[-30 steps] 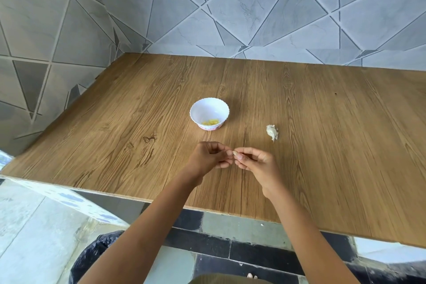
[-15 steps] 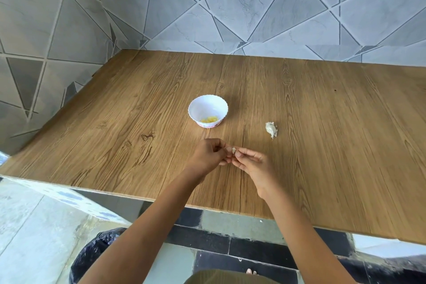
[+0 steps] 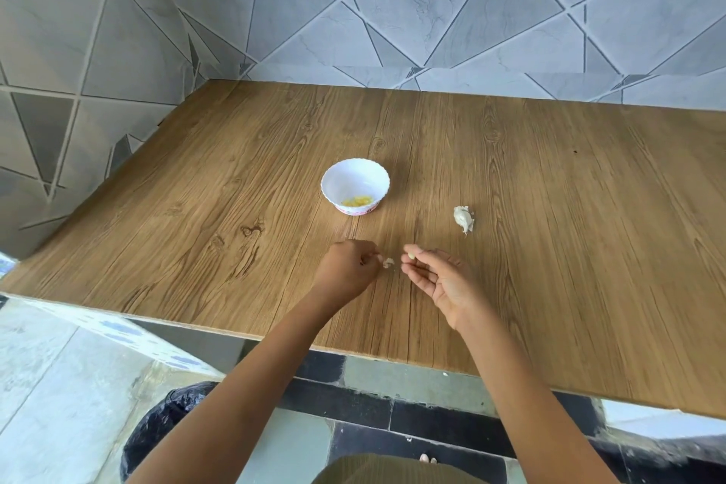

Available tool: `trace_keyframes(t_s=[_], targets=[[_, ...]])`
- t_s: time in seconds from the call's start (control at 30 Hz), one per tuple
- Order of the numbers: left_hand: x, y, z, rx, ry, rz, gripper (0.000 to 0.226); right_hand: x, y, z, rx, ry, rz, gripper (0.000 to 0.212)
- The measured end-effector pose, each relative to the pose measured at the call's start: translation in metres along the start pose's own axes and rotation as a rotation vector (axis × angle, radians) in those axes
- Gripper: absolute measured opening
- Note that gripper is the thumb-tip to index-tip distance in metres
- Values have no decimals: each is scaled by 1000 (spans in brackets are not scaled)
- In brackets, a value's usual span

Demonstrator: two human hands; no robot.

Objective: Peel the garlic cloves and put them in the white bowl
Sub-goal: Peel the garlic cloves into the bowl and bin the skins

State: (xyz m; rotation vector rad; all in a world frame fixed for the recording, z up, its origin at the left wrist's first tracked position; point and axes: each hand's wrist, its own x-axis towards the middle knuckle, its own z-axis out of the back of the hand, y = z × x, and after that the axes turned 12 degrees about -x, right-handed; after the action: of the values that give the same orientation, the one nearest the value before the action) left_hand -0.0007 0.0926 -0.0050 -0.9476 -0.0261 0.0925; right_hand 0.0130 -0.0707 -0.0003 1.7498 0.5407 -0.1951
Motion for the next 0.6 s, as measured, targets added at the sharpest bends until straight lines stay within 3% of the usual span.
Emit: trace_keyframes(t_s=[0.17, 0.27, 0.4, 0.6], targets=[[-1, -5, 0, 99, -65, -17, 10, -2, 1, 1, 28, 21, 2, 7], [-2, -12, 2, -53, -88, -71, 18, -3, 3, 1, 65, 19, -22, 5], [-7, -25, 5, -425, 91, -82, 22, -3, 3, -1, 114, -23, -55, 4], [-6, -25, 1, -500, 53, -37, 7, -4, 0, -3, 69, 2, -15, 4]])
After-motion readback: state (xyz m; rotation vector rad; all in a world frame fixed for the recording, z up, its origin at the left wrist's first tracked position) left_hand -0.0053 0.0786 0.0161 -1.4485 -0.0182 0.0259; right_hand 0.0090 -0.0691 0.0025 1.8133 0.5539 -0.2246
